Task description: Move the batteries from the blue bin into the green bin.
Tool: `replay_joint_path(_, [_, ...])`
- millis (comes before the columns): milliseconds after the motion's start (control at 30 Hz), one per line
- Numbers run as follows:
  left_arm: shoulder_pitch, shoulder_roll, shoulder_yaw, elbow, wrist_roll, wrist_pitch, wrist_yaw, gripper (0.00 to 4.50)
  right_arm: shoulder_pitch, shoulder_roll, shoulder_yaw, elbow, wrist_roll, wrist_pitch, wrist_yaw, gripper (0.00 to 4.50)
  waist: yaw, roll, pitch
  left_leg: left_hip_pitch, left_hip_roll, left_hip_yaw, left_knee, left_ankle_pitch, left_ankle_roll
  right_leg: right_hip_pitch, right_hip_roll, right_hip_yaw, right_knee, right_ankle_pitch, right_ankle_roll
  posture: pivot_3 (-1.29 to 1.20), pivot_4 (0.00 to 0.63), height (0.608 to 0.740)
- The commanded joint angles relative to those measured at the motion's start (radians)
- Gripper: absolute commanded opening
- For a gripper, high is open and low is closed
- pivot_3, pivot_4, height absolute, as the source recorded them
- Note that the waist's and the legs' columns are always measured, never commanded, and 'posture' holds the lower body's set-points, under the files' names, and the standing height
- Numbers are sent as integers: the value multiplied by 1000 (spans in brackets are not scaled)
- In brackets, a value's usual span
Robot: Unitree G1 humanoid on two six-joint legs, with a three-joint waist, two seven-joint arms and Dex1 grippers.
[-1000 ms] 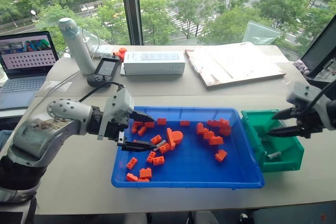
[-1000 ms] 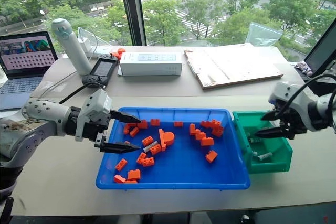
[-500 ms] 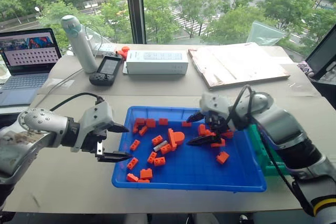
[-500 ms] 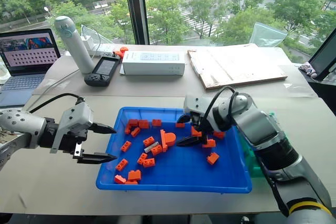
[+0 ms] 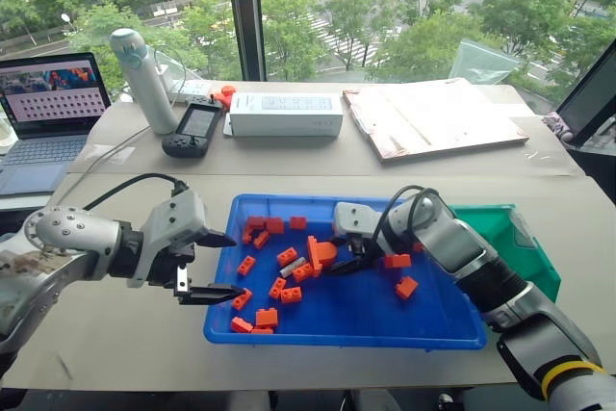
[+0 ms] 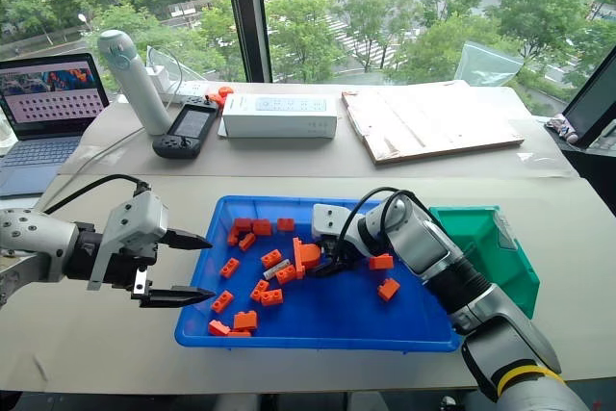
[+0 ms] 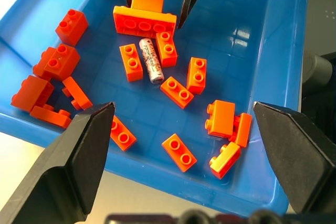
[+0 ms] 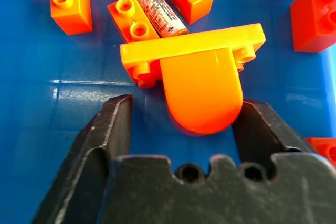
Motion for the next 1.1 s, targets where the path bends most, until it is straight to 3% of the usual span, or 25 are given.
replay_joint_path(33, [2, 13, 26, -28, -13, 0, 9, 4500, -22, -31, -51, -20, -4, -11, 16, 1465, 0, 0, 0, 0, 0, 0, 0, 0, 0, 0, 0, 0, 0, 0, 0, 0, 150, 740])
replay_joint_path(367, [-50, -4, -34, 11, 3, -24, 7, 4500, -29, -195, -118, -2, -17, 39, 77, 1443, 3, 0, 0, 0, 0, 2, 1, 0, -1, -5, -1, 2, 4, -1, -1, 0, 150, 740])
replay_joint_path(400, [-56, -5, -40, 16, 5, -27, 6, 4500, -30, -197, -122, -6, -14, 45, 80, 2451, 2, 0, 0, 0, 0, 3, 1, 0, -1, -5, -1, 2, 5, -1, -1, 0, 150, 740])
replay_joint_path(433, [-61, -7, -45, 20, 6, -29, 4, 4500, -35, -197, -130, -13, -11, 52, 80, 2596, 0, 0, 0, 0, 0, 3, 0, 0, -1, -5, -1, 2, 5, -1, -1, 0, 150, 740])
replay_joint_path(600, [-63, 4, -49, 33, 14, -39, -5, 4500, -69, -127, -196, -91, 57, 70, 60, 4384, -8, 0, 0, -1, 1, 5, 0, 4, 5, -5, 0, 4, 9, -1, -2, 0, 150, 740])
replay_joint_path(767, [-35, 19, -32, 28, 22, -44, -8, 4500, -74, -29, -151, -147, 85, 95, 57, 4384, -10, -1, 0, 0, 2, 5, 0, 3, 4, -6, 0, 3, 10, -1, -2, 0, 150, 740])
replay_joint_path(1100, [-11, 41, 3, 13, 11, -30, -9, 4500, -116, 104, -11, 154, -71, -137, 31, 4384, -5, -1, 0, 0, 1, 5, 1, 1, -2, -8, -1, 2, 10, -1, -2, 0, 150, 740])
